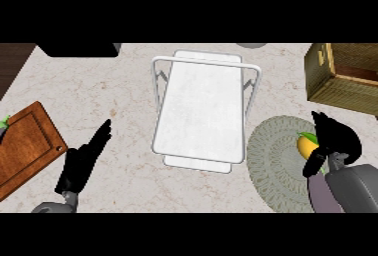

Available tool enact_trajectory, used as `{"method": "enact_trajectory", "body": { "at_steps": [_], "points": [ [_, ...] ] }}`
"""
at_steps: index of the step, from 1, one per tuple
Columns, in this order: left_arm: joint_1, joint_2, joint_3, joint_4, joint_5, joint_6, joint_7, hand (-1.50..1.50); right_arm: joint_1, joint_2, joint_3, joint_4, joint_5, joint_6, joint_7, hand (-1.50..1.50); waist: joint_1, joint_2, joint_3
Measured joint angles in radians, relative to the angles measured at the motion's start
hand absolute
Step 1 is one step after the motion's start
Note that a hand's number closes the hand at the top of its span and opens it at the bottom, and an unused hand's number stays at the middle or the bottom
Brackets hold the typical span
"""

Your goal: Pick the lemon from the placemat and place it in the tiered shelf

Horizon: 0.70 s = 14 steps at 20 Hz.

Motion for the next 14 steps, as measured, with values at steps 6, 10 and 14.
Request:
{"method": "enact_trajectory", "body": {
  "at_steps": [6,10,14],
  "points": [
    [0.012,-0.030,0.024,0.006,-0.034,-0.017,-0.020,0.00,-0.002,0.037,-0.029,0.069,0.062,-0.017,-0.056,-1.50,0.000,0.000,0.000],
    [0.013,-0.040,0.037,-0.014,-0.052,-0.035,0.005,0.00,-0.025,0.065,-0.047,0.135,0.105,-0.034,-0.085,-1.50,0.001,0.000,0.000],
    [0.008,-0.055,0.050,-0.007,-0.070,-0.043,-0.001,0.00,-0.050,0.093,-0.065,0.213,0.135,-0.069,-0.128,1.50,0.002,0.000,-0.001]
  ]
}}
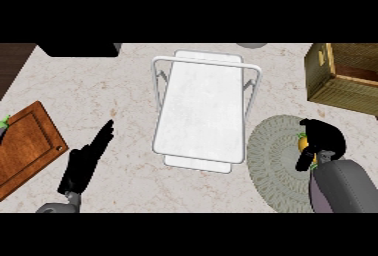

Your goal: Pick the lemon from the placemat and place it in the tiered shelf

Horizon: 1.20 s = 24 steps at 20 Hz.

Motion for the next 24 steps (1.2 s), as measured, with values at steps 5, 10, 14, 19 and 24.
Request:
{"method": "enact_trajectory", "body": {
  "at_steps": [5,10,14,19,24],
  "points": [
    [0.030,-0.005,0.009,-0.014,-0.011,-0.015,-0.014,0.00,-0.008,-0.005,-0.005,0.044,0.016,-0.033,-0.105,1.50,0.001,-0.004,-0.005],
    [0.023,-0.021,0.018,-0.027,-0.029,-0.016,0.008,0.00,-0.010,0.008,-0.016,0.060,0.051,-0.080,-0.150,1.50,0.000,-0.007,-0.008],
    [0.012,-0.027,0.029,-0.014,-0.035,-0.024,0.009,0.00,-0.009,0.019,-0.014,0.046,0.096,-0.120,-0.136,1.50,-0.001,-0.006,-0.008],
    [-0.001,-0.032,0.015,-0.030,-0.035,-0.037,0.021,0.00,-0.077,-0.034,0.102,0.021,0.073,-0.070,-0.462,1.50,0.036,0.005,0.000],
    [-0.018,-0.035,0.004,-0.033,-0.039,-0.045,0.021,0.00,-0.158,-0.119,0.204,-0.030,0.012,-0.016,-0.876,1.50,0.062,0.012,0.003]
  ]
}}
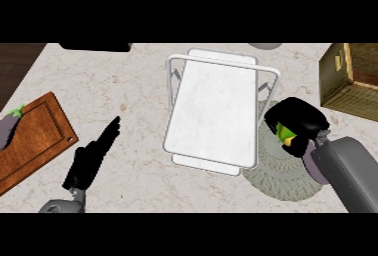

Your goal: Pick the lemon from the placemat and place it in the tiered shelf

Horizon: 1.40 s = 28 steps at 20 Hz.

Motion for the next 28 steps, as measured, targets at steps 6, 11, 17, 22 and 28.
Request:
{"method": "enact_trajectory", "body": {
  "at_steps": [6,11,17,22,28],
  "points": [
    [-0.010,0.005,0.017,-0.001,0.008,0.002,0.016,0.00,-0.125,-0.159,-0.097,0.042,-0.163,0.035,-0.446,1.50,-0.023,-0.001,0.000],
    [-0.010,-0.010,0.009,0.003,-0.004,0.016,0.020,0.00,-0.261,-0.202,-0.223,0.147,-0.330,0.092,-0.562,1.50,-0.029,-0.003,-0.001],
    [-0.012,-0.005,0.023,0.023,-0.001,0.009,0.009,0.00,-0.422,-0.189,-0.296,0.247,-0.491,0.181,-0.502,1.50,-0.036,-0.005,-0.003],
    [0.013,-0.004,0.025,0.015,-0.004,0.005,-0.001,0.00,-0.562,-0.134,-0.308,0.292,-0.544,0.224,-0.400,1.50,-0.041,-0.008,-0.003],
    [0.009,0.003,0.037,0.021,0.001,-0.012,0.000,0.00,-0.715,-0.017,-0.303,0.403,-0.526,0.204,-0.321,1.50,-0.040,-0.007,-0.003]
  ]
}}
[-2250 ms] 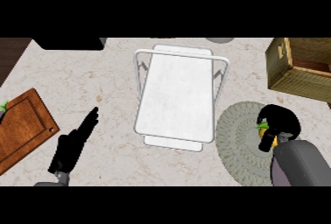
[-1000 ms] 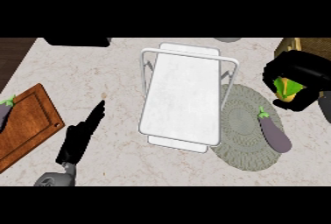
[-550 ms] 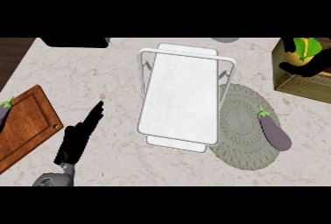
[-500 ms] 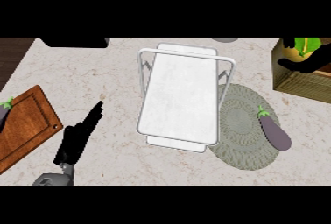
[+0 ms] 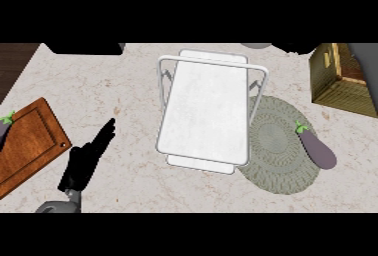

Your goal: Pick the lemon from the placemat and place it in the tiered shelf

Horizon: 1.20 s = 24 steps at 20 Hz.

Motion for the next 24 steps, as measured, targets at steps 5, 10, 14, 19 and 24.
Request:
{"method": "enact_trajectory", "body": {
  "at_steps": [5,10,14,19,24],
  "points": [
    [-0.008,-0.018,-0.010,-0.009,-0.015,0.013,0.013,0.00,-0.092,0.111,0.019,0.060,0.033,-0.039,0.055,1.50,0.000,0.000,0.000],
    [-0.021,-0.022,-0.005,0.001,-0.021,0.015,0.013,0.00,-0.146,0.193,0.056,0.136,0.094,-0.096,0.024,1.50,0.002,0.002,0.000],
    [-0.003,-0.015,0.001,-0.001,-0.022,0.007,-0.004,0.00,-0.162,0.271,0.092,0.168,0.138,-0.134,0.023,1.50,0.002,0.001,0.000],
    [-0.003,-0.010,0.011,-0.018,-0.013,-0.003,0.008,0.00,-0.222,0.305,0.125,0.228,0.195,-0.145,0.044,1.50,-0.006,-0.009,0.003],
    [-0.002,-0.015,0.002,-0.018,-0.022,-0.002,0.008,0.00,-0.248,0.325,0.095,0.308,0.139,0.003,0.063,-1.50,-0.005,-0.021,0.002]
  ]
}}
